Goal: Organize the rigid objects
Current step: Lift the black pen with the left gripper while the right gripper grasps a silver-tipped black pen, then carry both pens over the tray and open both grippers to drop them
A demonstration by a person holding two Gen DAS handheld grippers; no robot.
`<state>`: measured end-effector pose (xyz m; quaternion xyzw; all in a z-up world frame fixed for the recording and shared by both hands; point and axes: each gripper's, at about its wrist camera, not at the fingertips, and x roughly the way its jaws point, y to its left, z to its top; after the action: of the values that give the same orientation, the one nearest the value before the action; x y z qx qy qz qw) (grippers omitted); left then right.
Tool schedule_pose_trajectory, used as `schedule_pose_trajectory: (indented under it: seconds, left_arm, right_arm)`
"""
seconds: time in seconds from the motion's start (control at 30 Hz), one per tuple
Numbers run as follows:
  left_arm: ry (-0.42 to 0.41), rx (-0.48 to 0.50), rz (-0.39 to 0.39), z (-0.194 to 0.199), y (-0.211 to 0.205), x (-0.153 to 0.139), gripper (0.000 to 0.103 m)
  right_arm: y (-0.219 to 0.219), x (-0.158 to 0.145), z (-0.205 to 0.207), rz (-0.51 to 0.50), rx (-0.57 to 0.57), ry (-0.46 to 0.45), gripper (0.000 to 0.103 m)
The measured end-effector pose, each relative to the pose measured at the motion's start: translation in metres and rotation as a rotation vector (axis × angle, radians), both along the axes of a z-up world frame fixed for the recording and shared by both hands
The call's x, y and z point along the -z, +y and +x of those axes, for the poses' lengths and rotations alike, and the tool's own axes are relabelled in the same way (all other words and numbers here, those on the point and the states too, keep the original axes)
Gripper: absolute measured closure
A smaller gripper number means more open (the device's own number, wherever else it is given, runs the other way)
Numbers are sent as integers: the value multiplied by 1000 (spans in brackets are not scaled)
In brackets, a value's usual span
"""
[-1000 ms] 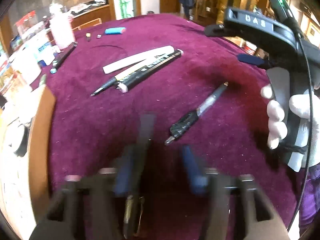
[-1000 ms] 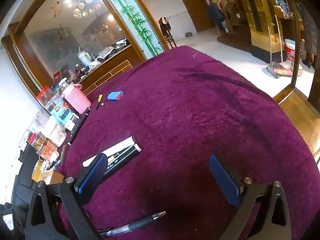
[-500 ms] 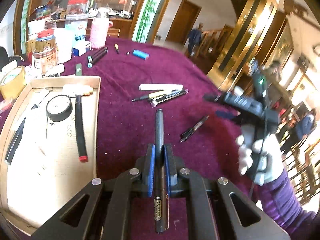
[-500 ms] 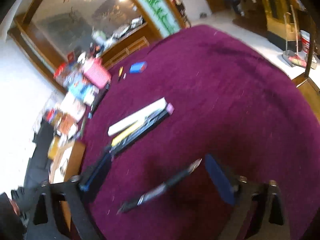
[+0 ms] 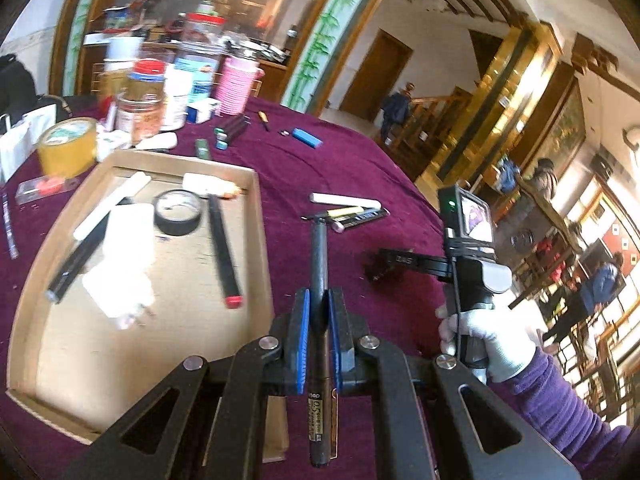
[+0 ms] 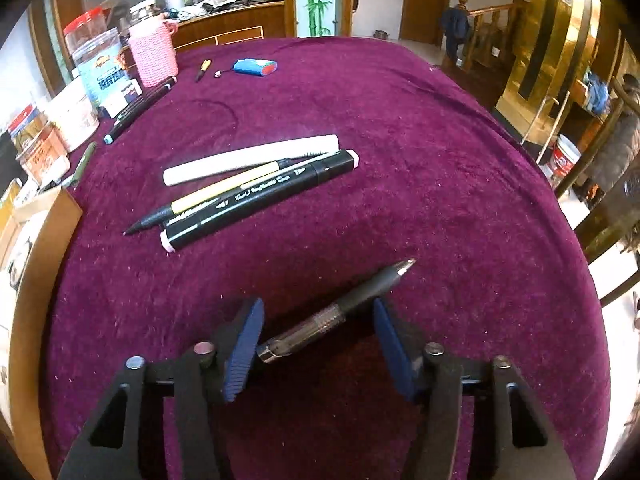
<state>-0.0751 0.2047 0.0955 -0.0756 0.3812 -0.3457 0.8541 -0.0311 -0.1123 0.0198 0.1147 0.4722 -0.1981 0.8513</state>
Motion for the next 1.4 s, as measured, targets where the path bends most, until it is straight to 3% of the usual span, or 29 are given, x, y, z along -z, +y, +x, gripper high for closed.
schedule_pose_trajectory:
  seconds: [0.1,0.2,0.43,0.6,0.8,1.03,1.23,1.4]
  left_arm:
    - [-2,-23,-10,-1,13,-1,94]
    - [3,-44,-16,1,25,1,94]
    - [34,-105,-19,13,52,9,94]
    - [76,-139,-6,22,63,17,94]
    - [125,-142,39,35,57,28,94]
    - [174,-152,105,61,43,37,94]
    - [197,-175,152,78,35,46,94]
    - [174,-200,134,74,42,41,91]
  right_arm:
    - [-7,-5,-3,12,2,-26,83]
    - [-19,-6,-13,104,1,-62,91]
    - [-20,-16,-34,289,-37,-168,91]
    - [8,-35,-43,403,-143,-235,91]
    - [58,-56,-32,522,-295,-262,91]
    - [119,-65,-7,630,-433,-222,91]
    - [170,-56,18,601,-504,-147,90]
    - [195,-41,38,532,-520,-88,90]
